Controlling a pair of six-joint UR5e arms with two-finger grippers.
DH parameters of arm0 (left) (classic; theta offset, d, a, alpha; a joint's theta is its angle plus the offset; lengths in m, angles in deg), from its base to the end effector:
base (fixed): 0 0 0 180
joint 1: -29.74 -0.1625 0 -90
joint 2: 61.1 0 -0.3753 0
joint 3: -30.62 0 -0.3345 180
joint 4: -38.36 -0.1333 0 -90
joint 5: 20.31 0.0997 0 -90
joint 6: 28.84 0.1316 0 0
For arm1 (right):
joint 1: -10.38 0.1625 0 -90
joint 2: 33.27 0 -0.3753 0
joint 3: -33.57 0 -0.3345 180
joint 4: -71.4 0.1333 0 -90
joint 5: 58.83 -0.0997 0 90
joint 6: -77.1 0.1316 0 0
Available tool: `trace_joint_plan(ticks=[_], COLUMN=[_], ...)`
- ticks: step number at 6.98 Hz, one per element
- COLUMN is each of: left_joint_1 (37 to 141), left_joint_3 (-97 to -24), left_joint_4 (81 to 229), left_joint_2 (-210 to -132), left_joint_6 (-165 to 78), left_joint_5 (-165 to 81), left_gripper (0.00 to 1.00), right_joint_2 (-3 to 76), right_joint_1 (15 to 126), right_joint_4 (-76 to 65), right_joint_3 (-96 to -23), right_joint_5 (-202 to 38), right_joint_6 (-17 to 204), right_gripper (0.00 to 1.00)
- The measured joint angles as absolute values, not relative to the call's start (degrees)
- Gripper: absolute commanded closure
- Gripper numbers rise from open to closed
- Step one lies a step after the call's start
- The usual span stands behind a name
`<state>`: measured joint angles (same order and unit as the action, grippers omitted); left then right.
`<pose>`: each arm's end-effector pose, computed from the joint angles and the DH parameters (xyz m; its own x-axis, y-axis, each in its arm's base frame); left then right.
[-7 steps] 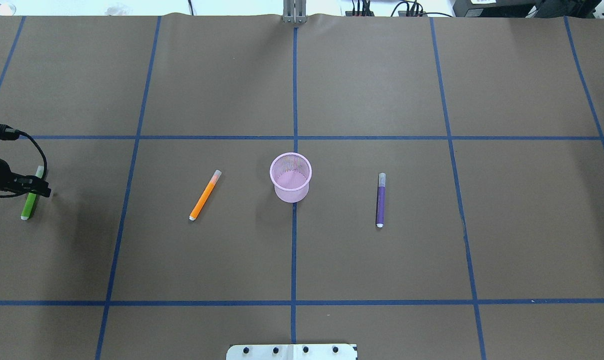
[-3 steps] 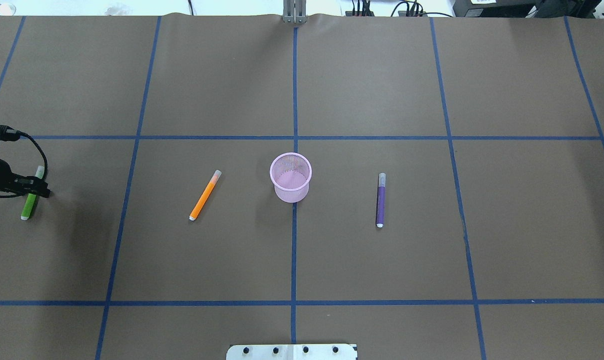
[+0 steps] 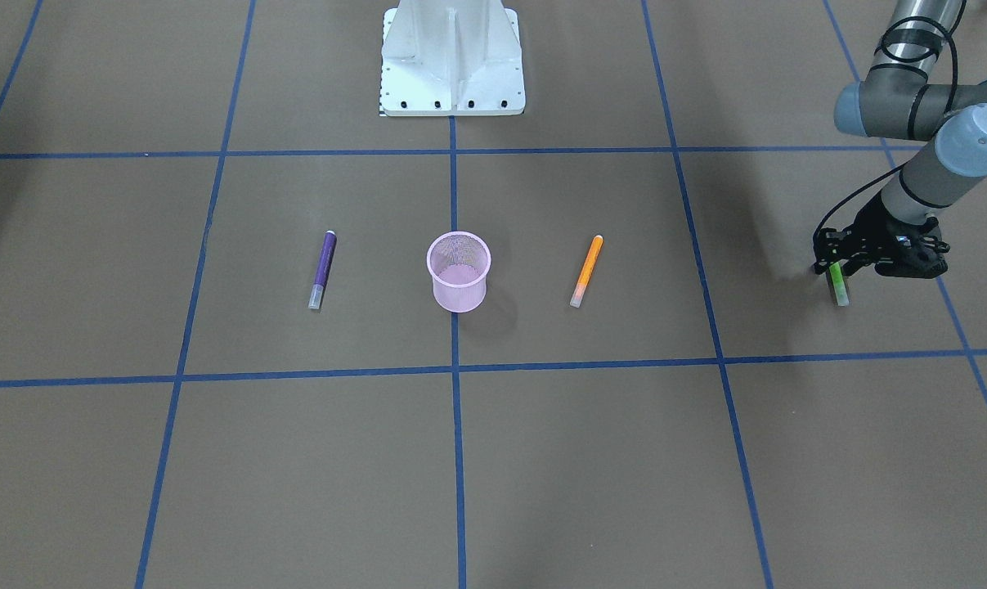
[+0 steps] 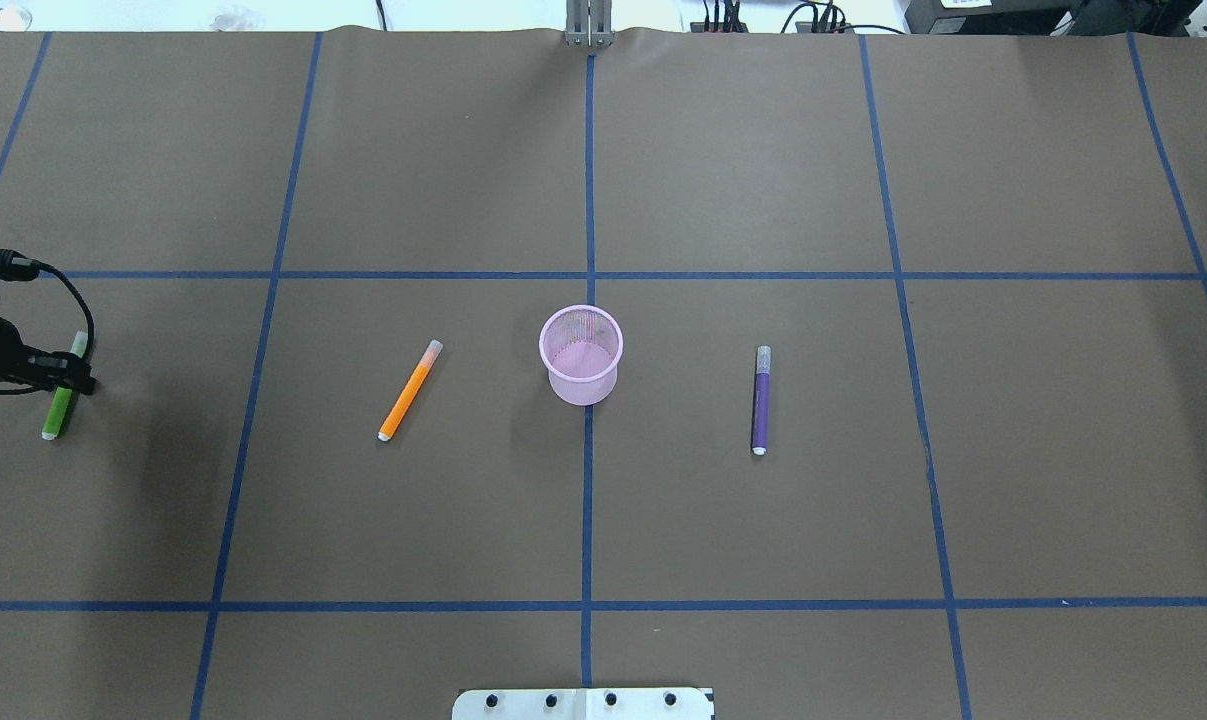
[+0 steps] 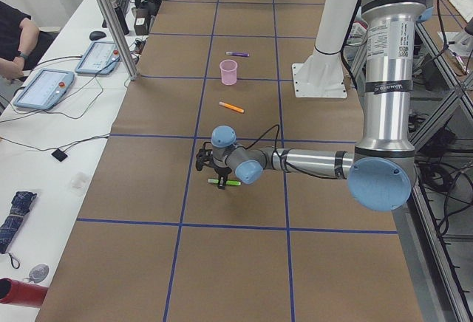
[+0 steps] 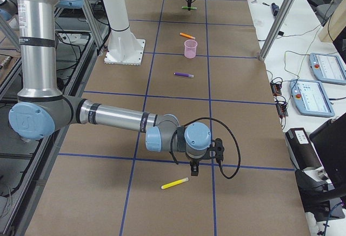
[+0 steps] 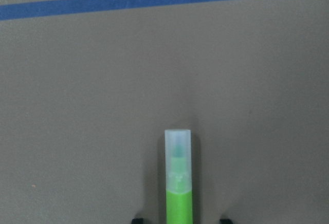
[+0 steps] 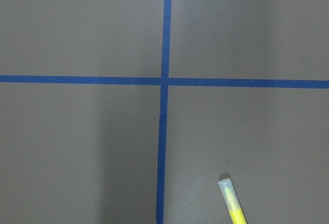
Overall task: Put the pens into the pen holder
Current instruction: 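Lift the green highlighter upright off the table with the left gripper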
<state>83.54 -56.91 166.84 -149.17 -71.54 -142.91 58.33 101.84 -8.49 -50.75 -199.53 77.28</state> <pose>0.2246 -0.4126 0.5992 0.7003 0.0914 -0.7080 -0.0194 0.9938 0.1092 0.0423 -0.4241 0.6584 0.6341 -0.0189 0.7730 -0.0274 0.9985 0.0469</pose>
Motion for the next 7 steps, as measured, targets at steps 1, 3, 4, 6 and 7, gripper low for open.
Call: trace_joint_plan(ticks=[1,3,4,6,7], left_joint_1=[83.66,83.82,83.86,83.87,83.88], left_joint_3=[-56.92,-56.96,-56.99,-57.02,-57.06], left_joint_4=[166.85,166.85,166.85,166.84,166.83], left_joint_2=[-149.17,-149.16,-149.16,-149.16,-149.16], left_joint_6=[-71.44,-71.39,-71.38,-71.38,-71.38], left_joint_5=[-142.91,-142.91,-142.91,-142.92,-142.92], left_gripper=[0.61,0.65,0.65,0.65,0.67], right_joint_2=[58.27,58.23,58.20,58.15,58.14], right_joint_1=[101.82,101.84,101.84,101.80,101.80], right_joint_4=[-8.49,-8.49,-8.49,-8.49,-8.49], right_joint_3=[-50.61,-50.55,-50.55,-50.54,-50.54], right_joint_5=[-199.54,-199.54,-199.54,-199.51,-199.52], right_joint_6=[77.28,77.28,77.28,77.28,77.28], right_gripper=[0.00,0.00,0.00,0.00,0.00])
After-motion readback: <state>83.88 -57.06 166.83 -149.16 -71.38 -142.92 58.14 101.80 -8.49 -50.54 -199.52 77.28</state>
